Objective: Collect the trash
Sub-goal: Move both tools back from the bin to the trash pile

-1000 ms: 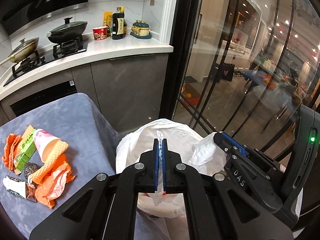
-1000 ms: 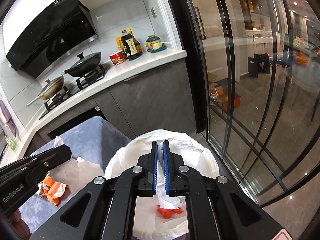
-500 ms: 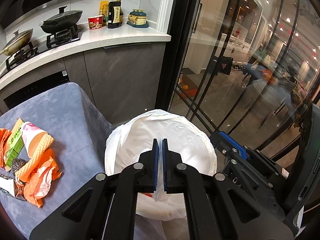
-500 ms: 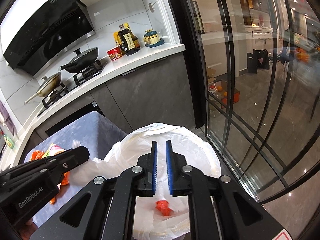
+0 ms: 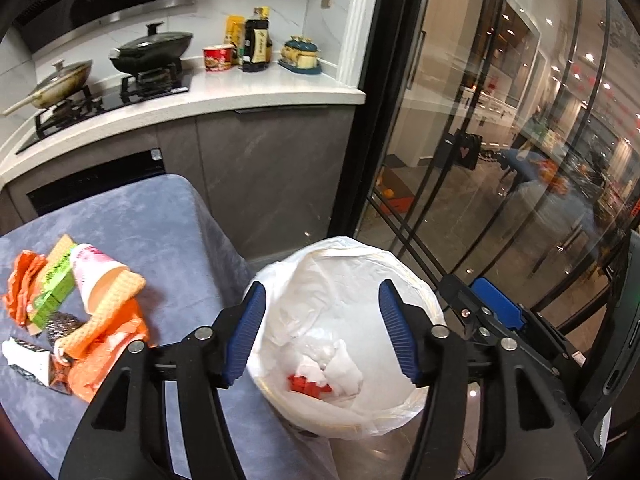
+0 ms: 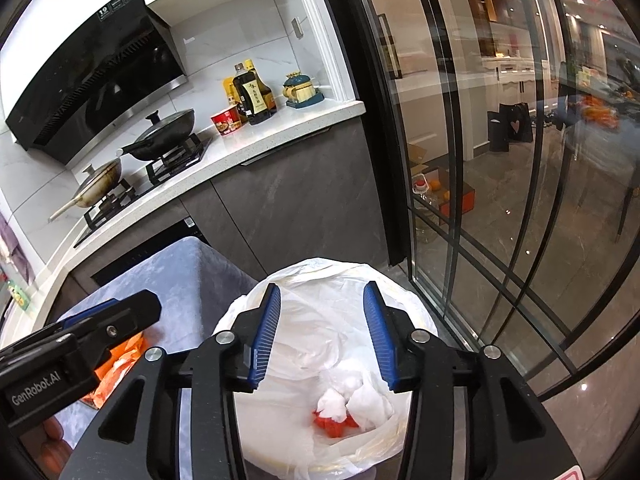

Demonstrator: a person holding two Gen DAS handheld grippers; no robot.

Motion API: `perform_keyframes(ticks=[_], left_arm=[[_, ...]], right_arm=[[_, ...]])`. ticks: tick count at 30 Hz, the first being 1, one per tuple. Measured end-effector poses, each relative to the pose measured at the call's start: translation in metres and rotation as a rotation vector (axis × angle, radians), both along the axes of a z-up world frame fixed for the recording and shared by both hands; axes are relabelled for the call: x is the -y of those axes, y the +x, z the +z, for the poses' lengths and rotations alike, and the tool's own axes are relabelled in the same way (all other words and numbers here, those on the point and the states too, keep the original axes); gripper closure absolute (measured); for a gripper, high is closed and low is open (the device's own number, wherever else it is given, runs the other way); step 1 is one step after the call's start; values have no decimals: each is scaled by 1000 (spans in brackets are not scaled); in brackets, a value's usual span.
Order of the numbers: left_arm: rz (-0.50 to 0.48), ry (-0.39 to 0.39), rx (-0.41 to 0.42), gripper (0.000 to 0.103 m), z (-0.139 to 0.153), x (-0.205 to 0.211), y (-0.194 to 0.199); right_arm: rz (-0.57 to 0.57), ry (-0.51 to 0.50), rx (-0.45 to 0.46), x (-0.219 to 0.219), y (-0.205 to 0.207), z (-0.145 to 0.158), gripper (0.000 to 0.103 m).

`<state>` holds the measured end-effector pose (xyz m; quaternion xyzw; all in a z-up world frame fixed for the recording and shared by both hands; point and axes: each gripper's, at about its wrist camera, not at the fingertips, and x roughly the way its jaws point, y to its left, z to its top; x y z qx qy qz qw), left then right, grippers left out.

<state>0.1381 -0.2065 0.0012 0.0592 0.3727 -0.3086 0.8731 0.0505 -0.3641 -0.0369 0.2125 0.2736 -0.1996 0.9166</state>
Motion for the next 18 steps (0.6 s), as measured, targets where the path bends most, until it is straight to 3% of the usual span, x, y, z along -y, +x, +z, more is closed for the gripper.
perform_keyframes(ticks=[5,18], left_arm=[[50,3,24,42,8,-21,-1],[231,8,47,28,15,-103,2]], right_arm=[[11,-21,16,-13,-3,9,47],[123,-48,39,-78,3,27,39]])
